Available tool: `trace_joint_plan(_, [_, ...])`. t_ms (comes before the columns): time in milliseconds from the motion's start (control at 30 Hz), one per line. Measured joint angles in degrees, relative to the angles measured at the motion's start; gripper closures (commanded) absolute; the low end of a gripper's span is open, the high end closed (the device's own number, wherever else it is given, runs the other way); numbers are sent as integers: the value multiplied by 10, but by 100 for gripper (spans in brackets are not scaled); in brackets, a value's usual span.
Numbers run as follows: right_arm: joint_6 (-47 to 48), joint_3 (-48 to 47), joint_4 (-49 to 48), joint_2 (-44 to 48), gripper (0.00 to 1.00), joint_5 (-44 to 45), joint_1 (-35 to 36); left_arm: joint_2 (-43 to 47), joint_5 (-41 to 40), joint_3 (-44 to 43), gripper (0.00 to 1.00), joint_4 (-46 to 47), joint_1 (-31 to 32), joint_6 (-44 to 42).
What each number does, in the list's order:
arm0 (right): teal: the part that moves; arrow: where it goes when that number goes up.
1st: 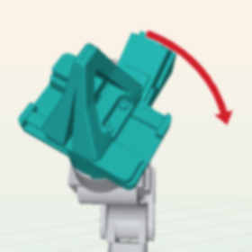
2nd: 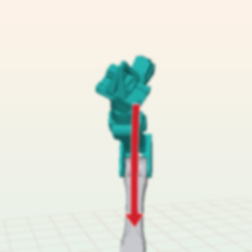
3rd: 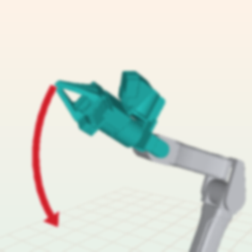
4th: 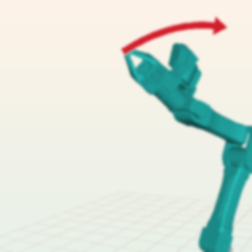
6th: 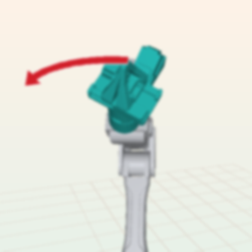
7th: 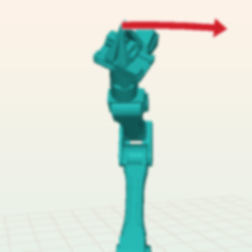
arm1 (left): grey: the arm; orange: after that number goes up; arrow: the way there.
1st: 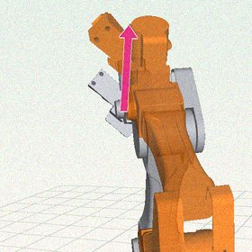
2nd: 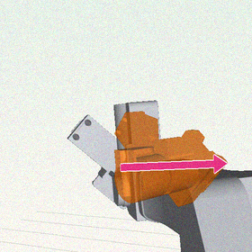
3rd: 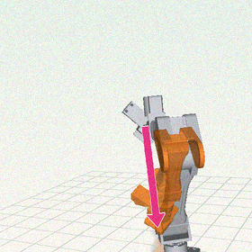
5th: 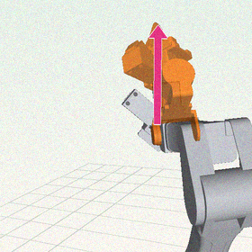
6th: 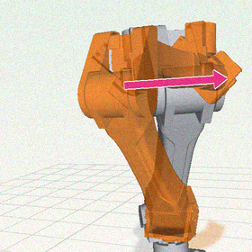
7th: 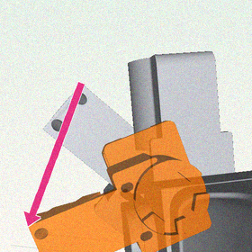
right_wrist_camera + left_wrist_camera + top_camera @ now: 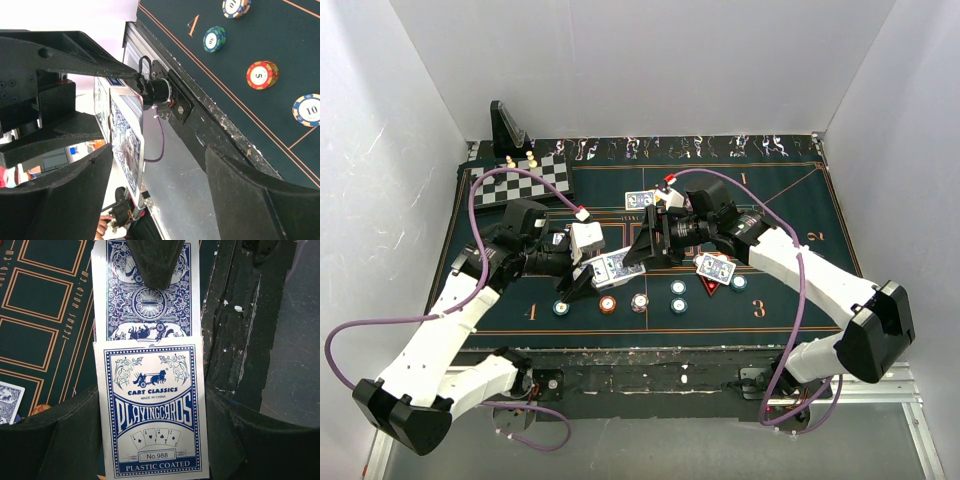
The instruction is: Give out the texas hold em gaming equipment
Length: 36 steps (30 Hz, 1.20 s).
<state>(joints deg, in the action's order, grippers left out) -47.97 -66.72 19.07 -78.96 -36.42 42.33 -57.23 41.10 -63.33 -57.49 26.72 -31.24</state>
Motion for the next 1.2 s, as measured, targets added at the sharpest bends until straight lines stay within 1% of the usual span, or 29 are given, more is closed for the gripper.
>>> trace_joint_plan(200, [-15,0,-15,-11,37,0,6,0,0,0,94,6,0,2])
trace_joint_plan(500, [-18,0,-26,-9,42,2,5,0,0,0,94,6,0,2])
trace_joint_plan(1200, [-23,28,-19,40,61,2,-42,5,-2,0,94,5,0,4])
